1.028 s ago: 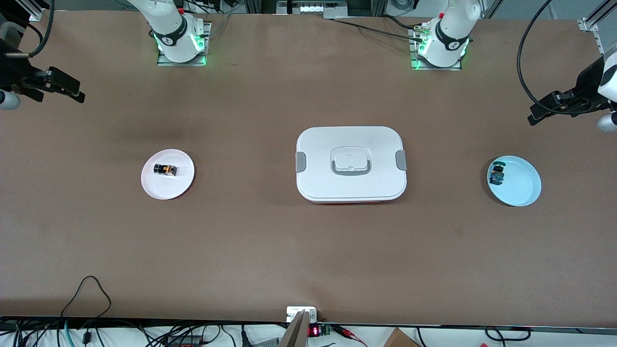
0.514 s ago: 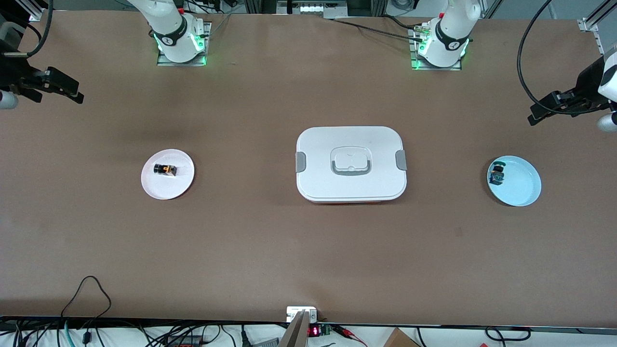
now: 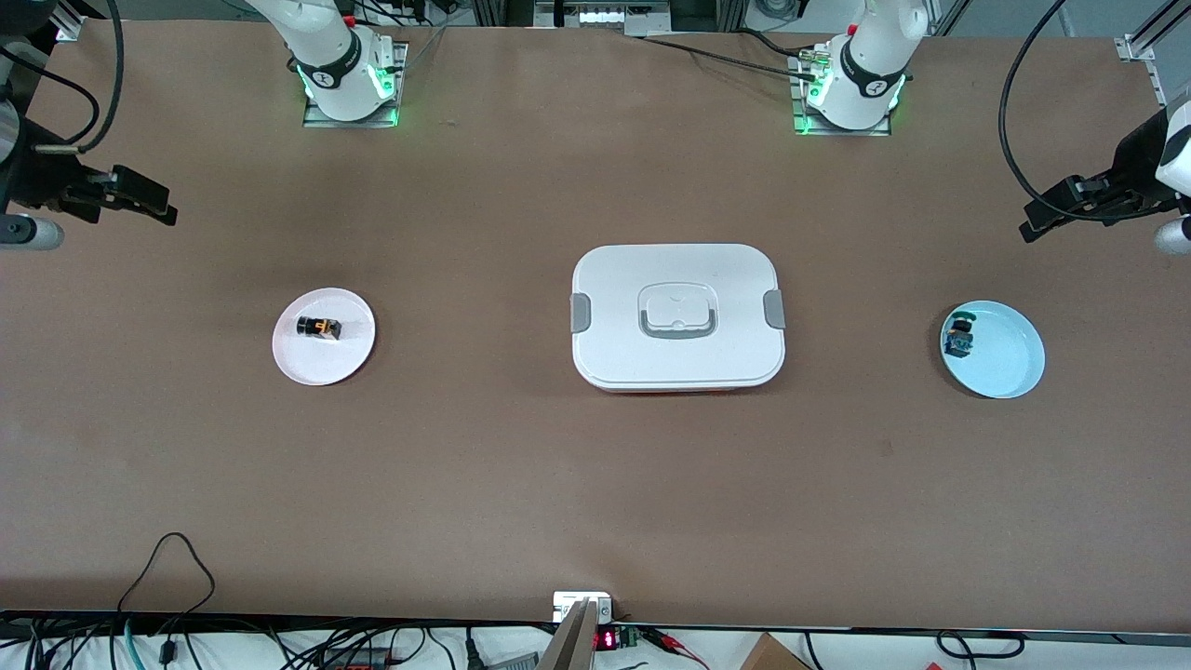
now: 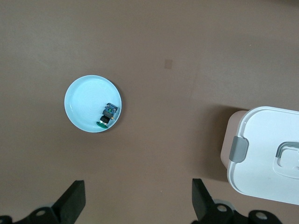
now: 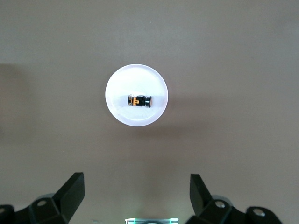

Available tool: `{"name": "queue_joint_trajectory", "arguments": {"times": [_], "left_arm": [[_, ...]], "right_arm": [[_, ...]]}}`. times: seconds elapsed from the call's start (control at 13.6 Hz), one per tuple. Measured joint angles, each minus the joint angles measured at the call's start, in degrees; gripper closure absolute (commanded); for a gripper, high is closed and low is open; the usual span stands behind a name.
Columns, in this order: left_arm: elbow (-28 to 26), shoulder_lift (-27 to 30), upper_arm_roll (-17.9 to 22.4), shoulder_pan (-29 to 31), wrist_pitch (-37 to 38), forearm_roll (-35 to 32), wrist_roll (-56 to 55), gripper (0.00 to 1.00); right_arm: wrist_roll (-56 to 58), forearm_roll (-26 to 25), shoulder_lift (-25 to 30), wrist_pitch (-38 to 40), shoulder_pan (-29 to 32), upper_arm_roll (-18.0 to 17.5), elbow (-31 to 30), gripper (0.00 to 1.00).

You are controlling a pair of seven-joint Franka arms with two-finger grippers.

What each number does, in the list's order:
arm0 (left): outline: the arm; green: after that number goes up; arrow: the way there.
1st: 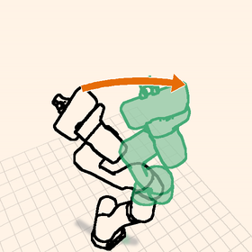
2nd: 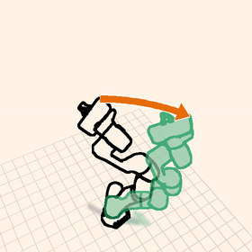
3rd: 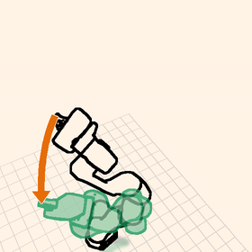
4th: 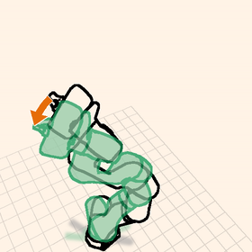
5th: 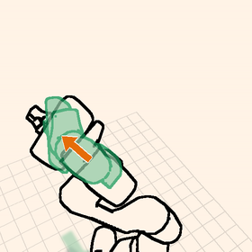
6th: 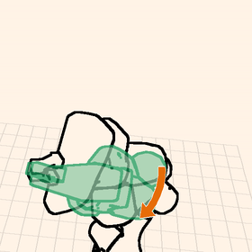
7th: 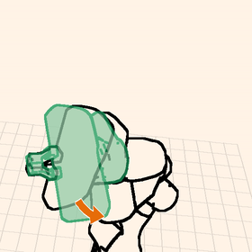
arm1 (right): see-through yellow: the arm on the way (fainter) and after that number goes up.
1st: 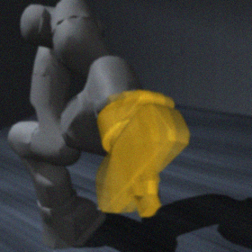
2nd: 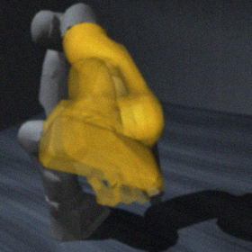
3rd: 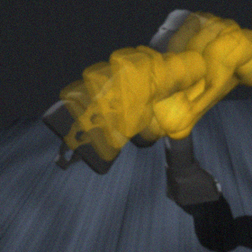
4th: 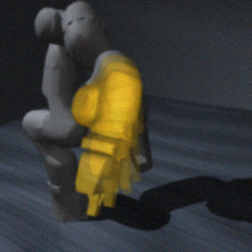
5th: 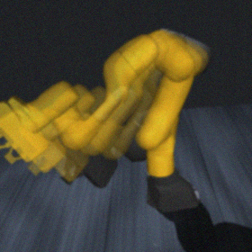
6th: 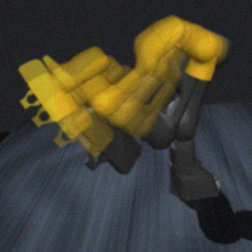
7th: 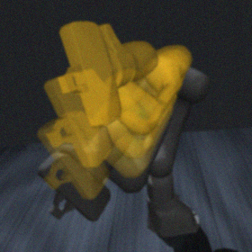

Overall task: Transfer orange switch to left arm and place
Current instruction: 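Move the right gripper toward the white plate with the orange switch, then lower the right gripper over the orange switch on the white plate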

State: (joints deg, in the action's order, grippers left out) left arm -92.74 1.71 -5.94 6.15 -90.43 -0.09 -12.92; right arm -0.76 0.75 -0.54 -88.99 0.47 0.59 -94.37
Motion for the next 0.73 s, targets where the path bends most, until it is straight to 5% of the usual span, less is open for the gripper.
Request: {"name": "queue_joint_trajectory", "arguments": {"times": [0.73], "left_arm": [[0.0, 0.0, 0.0, 0.0, -0.2, 0.0, 0.0, 0.0]], "right_arm": [[0.0, -5.0, -6.0, -16.9, 0.0, 0.0, -7.1, 0.0]]}}
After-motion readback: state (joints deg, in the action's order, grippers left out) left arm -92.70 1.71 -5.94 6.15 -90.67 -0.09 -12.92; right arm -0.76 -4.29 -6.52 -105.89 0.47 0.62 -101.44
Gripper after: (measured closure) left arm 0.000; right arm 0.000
